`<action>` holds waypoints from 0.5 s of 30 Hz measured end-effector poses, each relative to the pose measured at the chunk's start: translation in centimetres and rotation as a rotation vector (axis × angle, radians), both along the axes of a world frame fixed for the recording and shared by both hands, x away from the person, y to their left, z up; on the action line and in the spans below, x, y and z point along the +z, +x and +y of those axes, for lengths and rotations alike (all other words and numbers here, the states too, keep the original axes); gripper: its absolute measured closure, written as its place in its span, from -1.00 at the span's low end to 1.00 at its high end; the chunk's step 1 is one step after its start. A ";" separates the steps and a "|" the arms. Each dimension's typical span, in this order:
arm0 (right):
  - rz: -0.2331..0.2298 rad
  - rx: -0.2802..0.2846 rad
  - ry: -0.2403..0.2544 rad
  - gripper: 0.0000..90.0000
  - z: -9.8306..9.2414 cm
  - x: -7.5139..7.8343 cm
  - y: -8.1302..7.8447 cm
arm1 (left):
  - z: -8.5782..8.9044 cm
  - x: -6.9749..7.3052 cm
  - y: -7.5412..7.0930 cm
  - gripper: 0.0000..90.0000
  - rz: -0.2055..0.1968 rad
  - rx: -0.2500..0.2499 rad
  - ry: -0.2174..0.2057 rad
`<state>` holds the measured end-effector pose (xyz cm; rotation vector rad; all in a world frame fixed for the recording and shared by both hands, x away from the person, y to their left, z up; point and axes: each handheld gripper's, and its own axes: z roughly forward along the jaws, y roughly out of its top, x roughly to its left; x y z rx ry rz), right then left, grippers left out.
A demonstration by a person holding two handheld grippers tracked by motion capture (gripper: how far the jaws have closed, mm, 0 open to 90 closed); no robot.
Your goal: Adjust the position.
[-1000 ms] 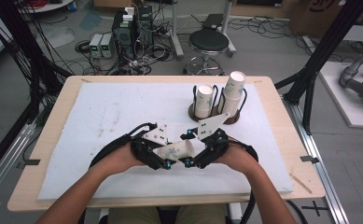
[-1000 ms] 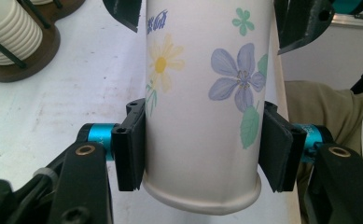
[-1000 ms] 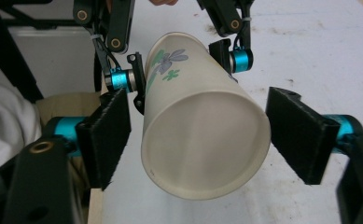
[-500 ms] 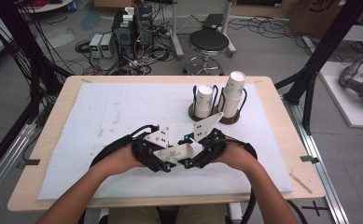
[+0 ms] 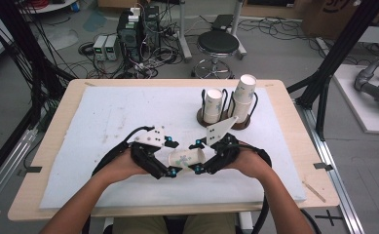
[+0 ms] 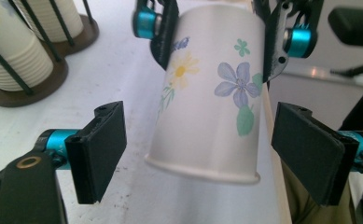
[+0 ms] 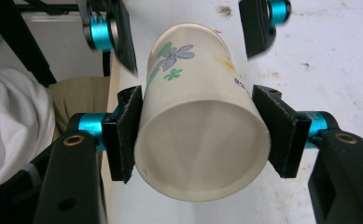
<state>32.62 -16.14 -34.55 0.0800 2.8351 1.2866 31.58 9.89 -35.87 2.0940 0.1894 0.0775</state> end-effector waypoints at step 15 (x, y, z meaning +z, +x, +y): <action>0.009 -0.080 0.190 -0.16 -2.4 -1.6 -0.6 | 3.2 -2.4 -1.1 -0.61 0.036 0.105 -0.280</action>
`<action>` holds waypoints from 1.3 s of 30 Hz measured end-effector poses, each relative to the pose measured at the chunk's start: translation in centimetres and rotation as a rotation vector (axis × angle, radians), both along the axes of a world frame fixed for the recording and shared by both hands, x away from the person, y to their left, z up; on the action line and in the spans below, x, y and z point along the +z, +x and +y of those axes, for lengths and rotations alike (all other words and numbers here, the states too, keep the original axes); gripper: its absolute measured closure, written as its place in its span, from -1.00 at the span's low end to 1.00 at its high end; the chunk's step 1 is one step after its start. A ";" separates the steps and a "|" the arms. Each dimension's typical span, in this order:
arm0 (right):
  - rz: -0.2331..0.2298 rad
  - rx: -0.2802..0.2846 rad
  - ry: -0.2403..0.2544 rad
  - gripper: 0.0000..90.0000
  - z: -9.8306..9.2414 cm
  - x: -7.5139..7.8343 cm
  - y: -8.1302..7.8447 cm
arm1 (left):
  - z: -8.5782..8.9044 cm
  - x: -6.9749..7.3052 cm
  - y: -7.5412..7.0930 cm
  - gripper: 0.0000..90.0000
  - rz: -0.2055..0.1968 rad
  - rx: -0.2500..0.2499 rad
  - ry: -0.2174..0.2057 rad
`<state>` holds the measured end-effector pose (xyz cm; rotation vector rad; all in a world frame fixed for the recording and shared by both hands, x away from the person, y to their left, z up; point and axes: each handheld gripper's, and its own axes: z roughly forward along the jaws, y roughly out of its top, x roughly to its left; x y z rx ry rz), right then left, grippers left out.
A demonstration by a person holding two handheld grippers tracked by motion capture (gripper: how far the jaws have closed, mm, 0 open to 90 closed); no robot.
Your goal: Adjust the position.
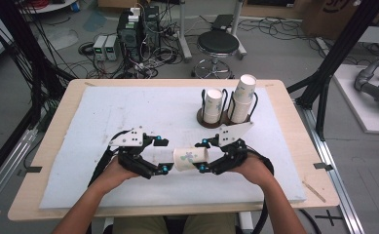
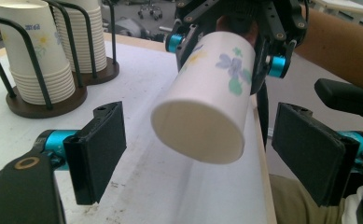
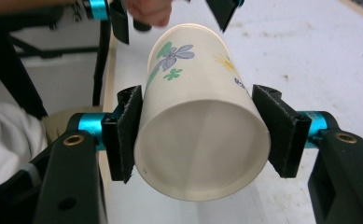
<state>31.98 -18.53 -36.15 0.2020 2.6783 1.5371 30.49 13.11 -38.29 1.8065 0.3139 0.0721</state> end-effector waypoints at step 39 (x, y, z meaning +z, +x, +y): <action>0.061 0.068 0.184 -0.16 0.2 -1.1 -0.9 | -1.7 -1.5 -1.2 -0.59 0.007 -0.072 -0.104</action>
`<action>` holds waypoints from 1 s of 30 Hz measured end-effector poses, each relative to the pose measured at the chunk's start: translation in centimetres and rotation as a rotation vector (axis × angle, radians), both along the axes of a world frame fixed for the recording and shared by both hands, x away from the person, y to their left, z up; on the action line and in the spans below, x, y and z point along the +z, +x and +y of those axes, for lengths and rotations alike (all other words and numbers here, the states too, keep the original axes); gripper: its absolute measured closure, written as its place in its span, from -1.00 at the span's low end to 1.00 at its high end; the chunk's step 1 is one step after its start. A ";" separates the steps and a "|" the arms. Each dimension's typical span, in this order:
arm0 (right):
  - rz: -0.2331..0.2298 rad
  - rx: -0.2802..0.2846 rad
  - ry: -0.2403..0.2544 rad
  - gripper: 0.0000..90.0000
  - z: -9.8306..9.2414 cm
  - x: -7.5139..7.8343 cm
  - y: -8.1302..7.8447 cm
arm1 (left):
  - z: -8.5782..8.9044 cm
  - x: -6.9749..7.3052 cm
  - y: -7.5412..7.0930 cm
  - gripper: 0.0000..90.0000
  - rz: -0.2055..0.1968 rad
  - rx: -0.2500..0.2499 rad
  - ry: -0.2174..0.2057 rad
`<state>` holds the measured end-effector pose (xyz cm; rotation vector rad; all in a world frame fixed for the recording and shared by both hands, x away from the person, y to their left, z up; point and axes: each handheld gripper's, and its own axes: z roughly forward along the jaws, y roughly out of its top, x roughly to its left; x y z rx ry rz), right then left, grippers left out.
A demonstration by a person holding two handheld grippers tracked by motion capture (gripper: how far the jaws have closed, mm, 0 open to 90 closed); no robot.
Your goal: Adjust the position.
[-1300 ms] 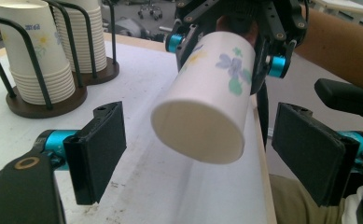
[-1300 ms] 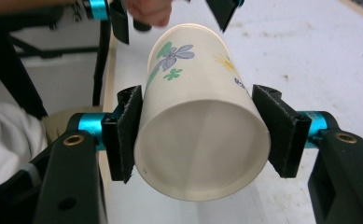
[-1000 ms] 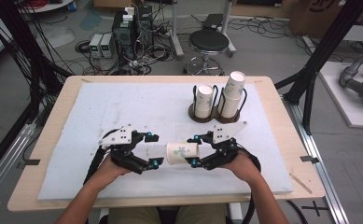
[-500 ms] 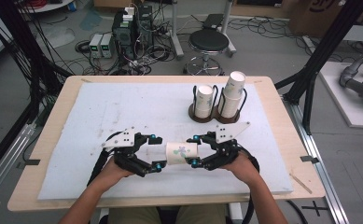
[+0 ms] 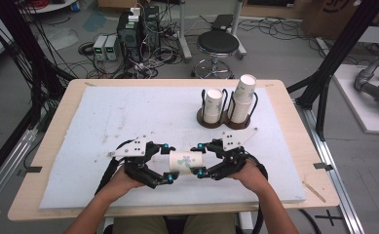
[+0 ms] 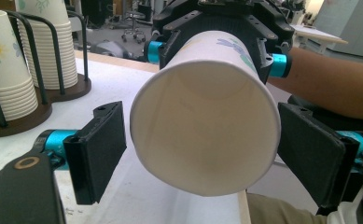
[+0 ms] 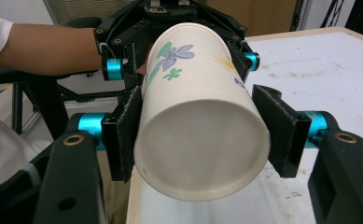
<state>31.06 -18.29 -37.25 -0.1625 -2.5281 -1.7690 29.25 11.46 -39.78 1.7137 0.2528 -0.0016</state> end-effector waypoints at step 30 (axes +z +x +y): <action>0.025 0.015 0.015 -0.17 0.1 0.0 0.0 | 0.4 0.5 0.0 -0.13 0.025 -0.026 -0.024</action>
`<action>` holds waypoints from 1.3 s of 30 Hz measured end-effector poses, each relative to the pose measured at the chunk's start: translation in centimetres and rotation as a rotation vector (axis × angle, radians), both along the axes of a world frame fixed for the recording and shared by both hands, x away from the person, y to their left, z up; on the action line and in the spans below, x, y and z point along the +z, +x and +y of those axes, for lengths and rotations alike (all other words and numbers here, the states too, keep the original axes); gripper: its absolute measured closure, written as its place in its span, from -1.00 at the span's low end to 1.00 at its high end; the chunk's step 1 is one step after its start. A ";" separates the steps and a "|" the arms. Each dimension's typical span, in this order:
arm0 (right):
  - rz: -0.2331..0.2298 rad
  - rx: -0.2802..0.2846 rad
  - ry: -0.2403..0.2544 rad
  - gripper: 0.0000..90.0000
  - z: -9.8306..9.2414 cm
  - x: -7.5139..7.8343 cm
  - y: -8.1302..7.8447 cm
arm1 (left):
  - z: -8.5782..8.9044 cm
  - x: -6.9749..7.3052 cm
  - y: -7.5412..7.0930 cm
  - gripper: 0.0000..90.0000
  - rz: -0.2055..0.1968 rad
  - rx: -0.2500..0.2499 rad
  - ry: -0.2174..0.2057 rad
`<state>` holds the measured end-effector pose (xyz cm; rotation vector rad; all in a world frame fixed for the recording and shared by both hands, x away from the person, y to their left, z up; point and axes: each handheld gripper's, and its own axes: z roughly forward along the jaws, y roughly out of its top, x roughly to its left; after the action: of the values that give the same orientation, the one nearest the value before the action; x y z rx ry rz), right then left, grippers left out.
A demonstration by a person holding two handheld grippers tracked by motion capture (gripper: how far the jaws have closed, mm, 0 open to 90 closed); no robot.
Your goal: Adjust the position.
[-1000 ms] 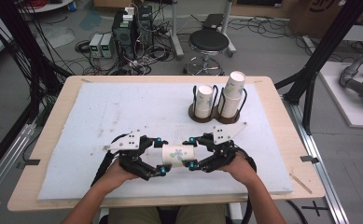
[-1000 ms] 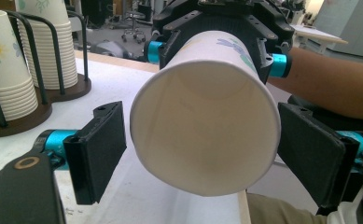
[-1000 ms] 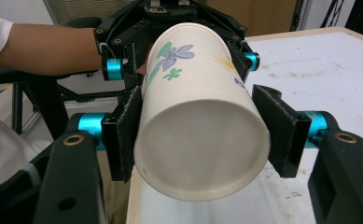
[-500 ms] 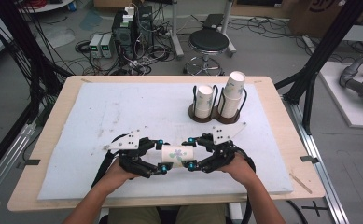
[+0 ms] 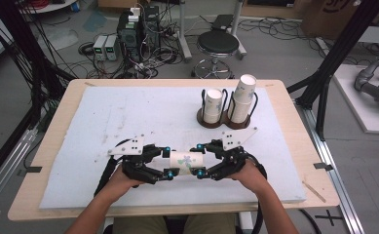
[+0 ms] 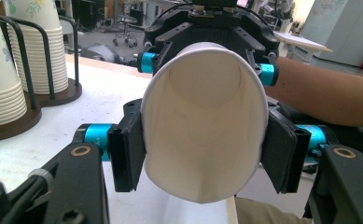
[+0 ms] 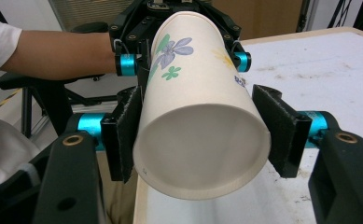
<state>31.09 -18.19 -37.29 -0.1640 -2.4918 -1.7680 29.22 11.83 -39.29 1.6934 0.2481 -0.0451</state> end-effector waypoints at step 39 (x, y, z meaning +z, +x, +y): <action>-0.169 -0.108 -0.233 -0.55 1.9 2.1 0.0 | -1.0 6.7 1.7 -0.07 -0.041 0.001 0.545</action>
<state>31.10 -16.24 -35.18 -0.1739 -2.8586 -1.5834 30.95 10.83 -32.56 2.2331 0.2434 0.0644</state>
